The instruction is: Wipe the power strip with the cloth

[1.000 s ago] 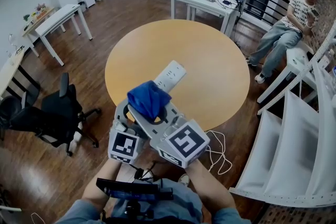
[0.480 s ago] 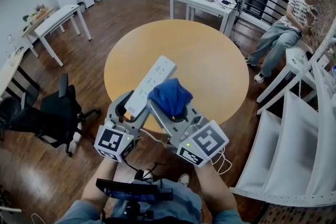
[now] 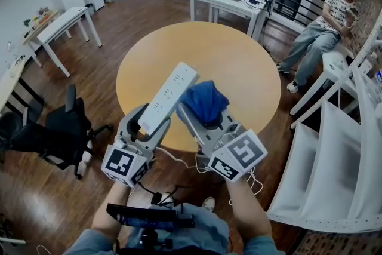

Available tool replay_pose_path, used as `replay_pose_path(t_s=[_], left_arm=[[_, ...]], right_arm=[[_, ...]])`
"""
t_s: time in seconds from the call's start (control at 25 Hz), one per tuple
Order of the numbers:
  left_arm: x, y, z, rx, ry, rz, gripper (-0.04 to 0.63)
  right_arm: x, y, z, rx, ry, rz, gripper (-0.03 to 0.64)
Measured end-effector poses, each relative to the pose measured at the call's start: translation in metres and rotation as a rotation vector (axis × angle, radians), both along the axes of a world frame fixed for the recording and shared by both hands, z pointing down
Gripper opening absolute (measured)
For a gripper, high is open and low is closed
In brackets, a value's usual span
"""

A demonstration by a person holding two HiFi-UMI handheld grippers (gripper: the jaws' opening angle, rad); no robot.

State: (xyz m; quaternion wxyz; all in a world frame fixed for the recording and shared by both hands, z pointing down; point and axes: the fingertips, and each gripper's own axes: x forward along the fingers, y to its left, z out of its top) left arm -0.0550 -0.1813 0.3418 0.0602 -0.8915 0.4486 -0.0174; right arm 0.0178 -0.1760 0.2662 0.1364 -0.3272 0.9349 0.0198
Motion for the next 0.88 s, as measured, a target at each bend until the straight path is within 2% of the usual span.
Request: replay_pose_path(t_s=[0.88], left_arm=[[0.012,0.015,-0.003,0.048,-0.067,0.031,0.284]], right_arm=[[0.066,-0.045,-0.029,0.039,0.048,0.163,0.057]])
